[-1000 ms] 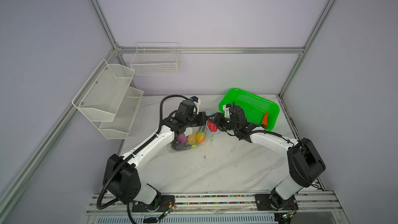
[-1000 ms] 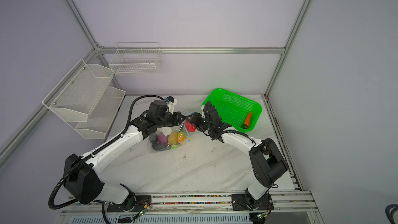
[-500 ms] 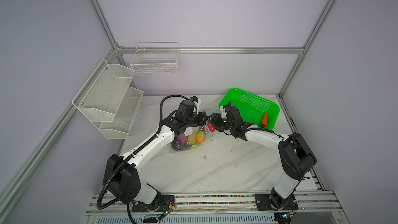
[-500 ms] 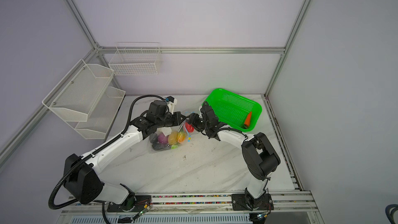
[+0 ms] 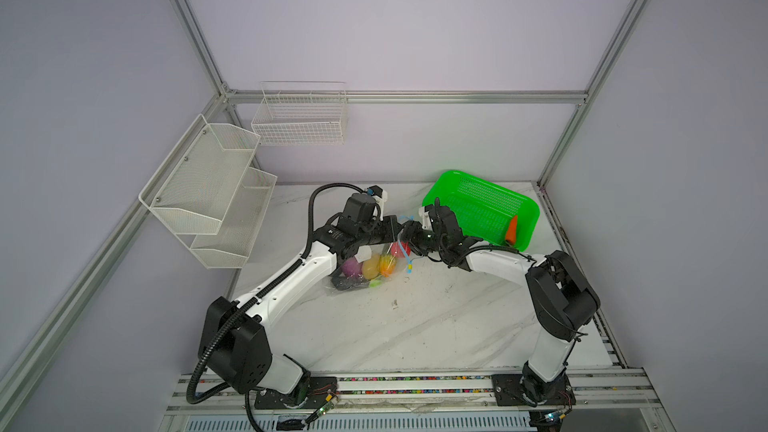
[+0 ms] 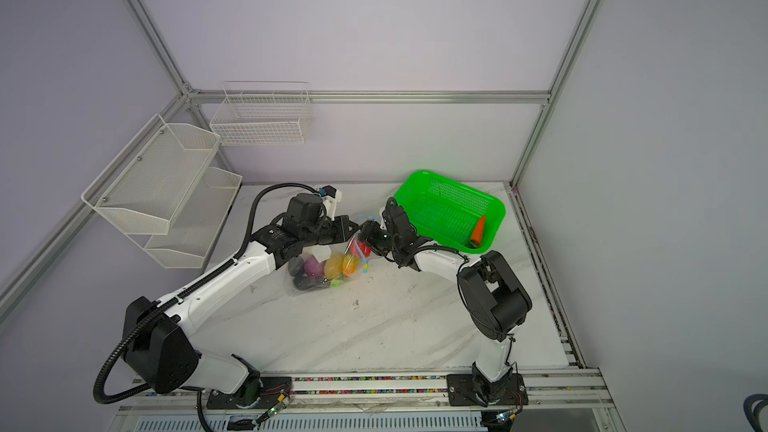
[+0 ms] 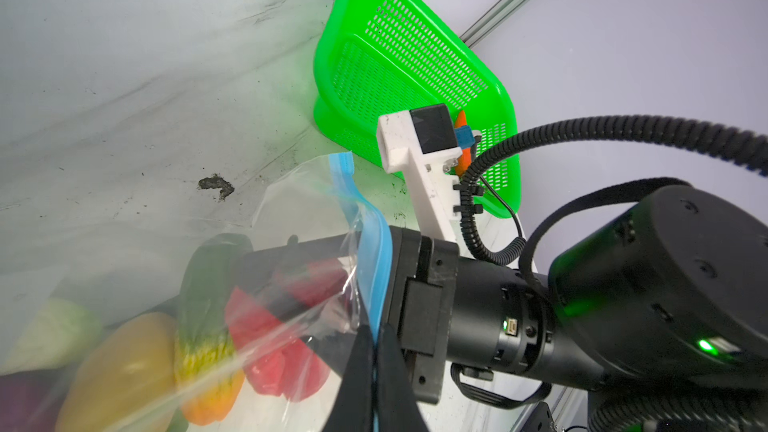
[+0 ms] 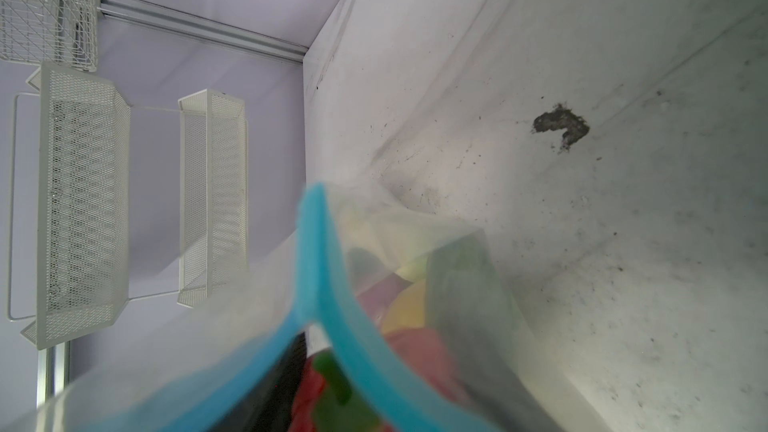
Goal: Place the food in the zip-top bag and seal the zipper
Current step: 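Lower the red pepper into the bag held open by the left gripper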
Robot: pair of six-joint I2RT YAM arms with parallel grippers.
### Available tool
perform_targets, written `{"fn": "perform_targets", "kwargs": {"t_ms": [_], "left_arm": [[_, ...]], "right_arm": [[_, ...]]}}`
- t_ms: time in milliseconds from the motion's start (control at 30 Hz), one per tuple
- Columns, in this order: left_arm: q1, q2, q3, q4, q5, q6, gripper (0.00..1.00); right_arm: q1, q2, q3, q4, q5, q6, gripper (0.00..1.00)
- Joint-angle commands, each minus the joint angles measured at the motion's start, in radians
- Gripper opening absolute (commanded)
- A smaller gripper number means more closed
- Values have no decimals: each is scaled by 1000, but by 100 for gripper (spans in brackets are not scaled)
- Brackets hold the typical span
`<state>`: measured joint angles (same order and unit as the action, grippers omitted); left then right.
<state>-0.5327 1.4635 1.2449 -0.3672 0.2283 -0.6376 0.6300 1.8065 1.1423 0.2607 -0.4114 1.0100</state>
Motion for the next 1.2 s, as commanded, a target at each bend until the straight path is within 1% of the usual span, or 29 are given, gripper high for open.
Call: {"fn": "perform_targets", "kwargs": {"t_ms": [0,500,833,1167], "left_arm": [[-6,-40,-15,24,9,-11,0],[-6,-41,-21,25,8,-12,0],[-6,-39,-18,24,8,-13,0],[-6,-39,-19,24,7,-13,0]], "right_arm": [[12,14,36,47,-13,21,58],[23,57,45,77,-36,33,59],[27,79,48,99,-67,46,62],[31,94,60,111,-100,53,72]]}}
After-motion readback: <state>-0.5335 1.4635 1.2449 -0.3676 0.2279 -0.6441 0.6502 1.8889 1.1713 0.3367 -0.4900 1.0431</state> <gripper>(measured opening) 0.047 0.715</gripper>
